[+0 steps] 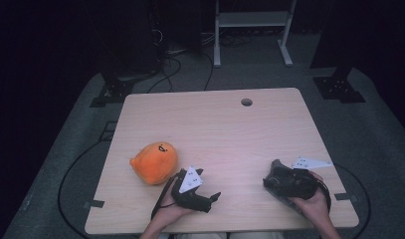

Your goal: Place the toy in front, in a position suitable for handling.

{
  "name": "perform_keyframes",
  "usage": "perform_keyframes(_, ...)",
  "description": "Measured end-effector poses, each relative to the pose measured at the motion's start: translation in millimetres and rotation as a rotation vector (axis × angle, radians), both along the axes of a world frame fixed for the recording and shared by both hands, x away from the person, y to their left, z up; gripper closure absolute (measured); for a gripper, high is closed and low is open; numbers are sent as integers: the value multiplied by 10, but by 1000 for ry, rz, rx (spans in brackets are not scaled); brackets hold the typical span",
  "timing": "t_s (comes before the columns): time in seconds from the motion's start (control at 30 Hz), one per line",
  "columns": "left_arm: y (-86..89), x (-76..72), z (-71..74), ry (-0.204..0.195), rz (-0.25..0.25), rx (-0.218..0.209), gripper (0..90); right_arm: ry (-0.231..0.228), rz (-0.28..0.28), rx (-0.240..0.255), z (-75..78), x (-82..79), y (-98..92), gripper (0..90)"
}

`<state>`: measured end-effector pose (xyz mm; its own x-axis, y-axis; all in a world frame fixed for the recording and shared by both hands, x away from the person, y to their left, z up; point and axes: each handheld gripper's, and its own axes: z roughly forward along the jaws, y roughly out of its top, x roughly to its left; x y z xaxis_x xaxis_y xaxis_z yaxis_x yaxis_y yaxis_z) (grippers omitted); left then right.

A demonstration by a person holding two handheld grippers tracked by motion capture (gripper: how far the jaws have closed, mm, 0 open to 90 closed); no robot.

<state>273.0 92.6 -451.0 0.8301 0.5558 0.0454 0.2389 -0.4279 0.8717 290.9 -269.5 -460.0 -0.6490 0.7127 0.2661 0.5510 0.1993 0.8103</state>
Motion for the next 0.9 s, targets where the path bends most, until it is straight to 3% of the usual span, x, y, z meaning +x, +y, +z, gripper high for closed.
perform_keyframes(0.27,88,28,74,-26,55,-13,52,4,9,-15,-15,5,13,221)
perform_keyframes(0.53,381,77,237,-72,169,-103,49,-7,13,-16,-2,-19,22,221)
perform_keyframes(0.63,469,74,285,-81,186,-127,50,-11,20,-29,-5,-26,43,221)
perform_keyframes(0.67,555,75,335,-97,210,-159,50,-16,24,-30,-6,-28,49,221)
perform_keyframes(0.73,630,86,377,-103,235,-184,50,-14,26,-33,-6,-29,55,222)
perform_keyframes(0.9,748,103,423,-113,268,-212,50,-10,27,-39,-17,-12,56,222)
